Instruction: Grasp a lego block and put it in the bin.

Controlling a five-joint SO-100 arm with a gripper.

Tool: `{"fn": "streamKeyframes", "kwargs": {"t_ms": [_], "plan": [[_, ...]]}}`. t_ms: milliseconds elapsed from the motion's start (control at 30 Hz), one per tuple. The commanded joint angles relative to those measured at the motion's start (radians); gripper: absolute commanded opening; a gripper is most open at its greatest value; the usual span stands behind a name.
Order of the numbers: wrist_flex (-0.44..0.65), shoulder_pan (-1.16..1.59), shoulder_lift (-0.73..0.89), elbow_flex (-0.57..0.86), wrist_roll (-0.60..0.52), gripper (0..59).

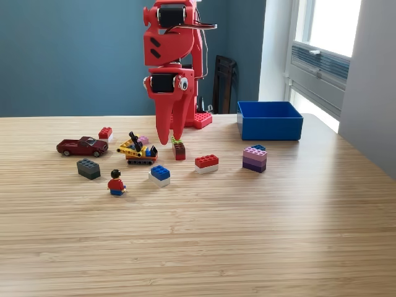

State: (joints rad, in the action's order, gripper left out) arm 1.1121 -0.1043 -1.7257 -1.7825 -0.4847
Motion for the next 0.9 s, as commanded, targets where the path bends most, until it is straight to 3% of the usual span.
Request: {"fn": "streamKeyframes", "kwargs": {"t_ms": [33, 900], "plan": [[-0.008, 0.0, -0.06, 0.083, -0.067, 17.6], [-0.021, -0.071, 0.339, 0.279, -0.186, 20.0]]}}
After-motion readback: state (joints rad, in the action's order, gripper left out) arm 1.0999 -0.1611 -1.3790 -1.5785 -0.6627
